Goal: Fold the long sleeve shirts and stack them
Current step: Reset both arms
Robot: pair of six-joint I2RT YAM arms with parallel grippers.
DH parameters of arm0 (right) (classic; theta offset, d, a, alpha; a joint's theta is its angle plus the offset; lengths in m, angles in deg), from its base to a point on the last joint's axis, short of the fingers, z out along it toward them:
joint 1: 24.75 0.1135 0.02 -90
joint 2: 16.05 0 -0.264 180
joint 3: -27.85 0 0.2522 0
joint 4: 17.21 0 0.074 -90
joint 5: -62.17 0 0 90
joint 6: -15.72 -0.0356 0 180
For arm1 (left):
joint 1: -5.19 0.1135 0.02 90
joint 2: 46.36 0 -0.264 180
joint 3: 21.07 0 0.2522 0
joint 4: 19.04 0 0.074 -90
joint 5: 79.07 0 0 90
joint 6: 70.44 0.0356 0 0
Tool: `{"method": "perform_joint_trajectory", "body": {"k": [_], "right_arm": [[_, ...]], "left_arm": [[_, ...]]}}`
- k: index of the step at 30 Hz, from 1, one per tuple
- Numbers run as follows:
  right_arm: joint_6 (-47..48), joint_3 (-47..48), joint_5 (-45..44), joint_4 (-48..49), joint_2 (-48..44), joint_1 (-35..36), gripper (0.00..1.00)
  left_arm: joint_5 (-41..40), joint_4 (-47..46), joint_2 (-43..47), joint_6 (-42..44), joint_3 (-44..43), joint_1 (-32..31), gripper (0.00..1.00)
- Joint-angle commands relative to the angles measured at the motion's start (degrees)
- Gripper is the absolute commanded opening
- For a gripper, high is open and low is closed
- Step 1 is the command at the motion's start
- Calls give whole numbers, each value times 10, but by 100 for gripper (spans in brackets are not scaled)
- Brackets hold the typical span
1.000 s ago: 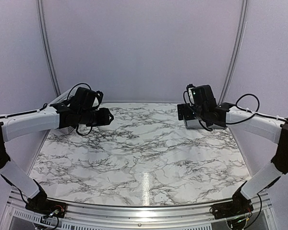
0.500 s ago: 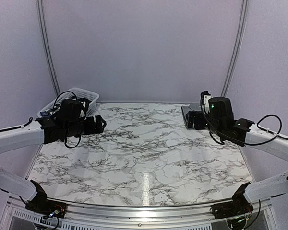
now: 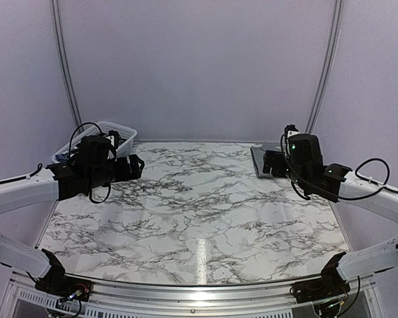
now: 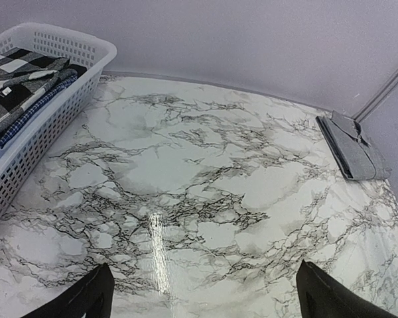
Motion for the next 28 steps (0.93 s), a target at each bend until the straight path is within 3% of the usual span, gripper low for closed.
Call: {"method": "perform_joint_trajectory", "body": {"k": [1,7,11,28], "right_arm": [[-9,23,-38,15,-17,3,99],[17,21,-20,19,-23,3,98],[19,21,-7,15,-23,3,98],[21,-3,21,46,-39,3,99]], "left_arm": [[-18,-39,-6,11,-11,0,99],[-64,-33,-12,-16,-20,1,99],[-34,-44,-11,17,-21,1,99],[-63,-25,-1,31,-22,1,99]]}}
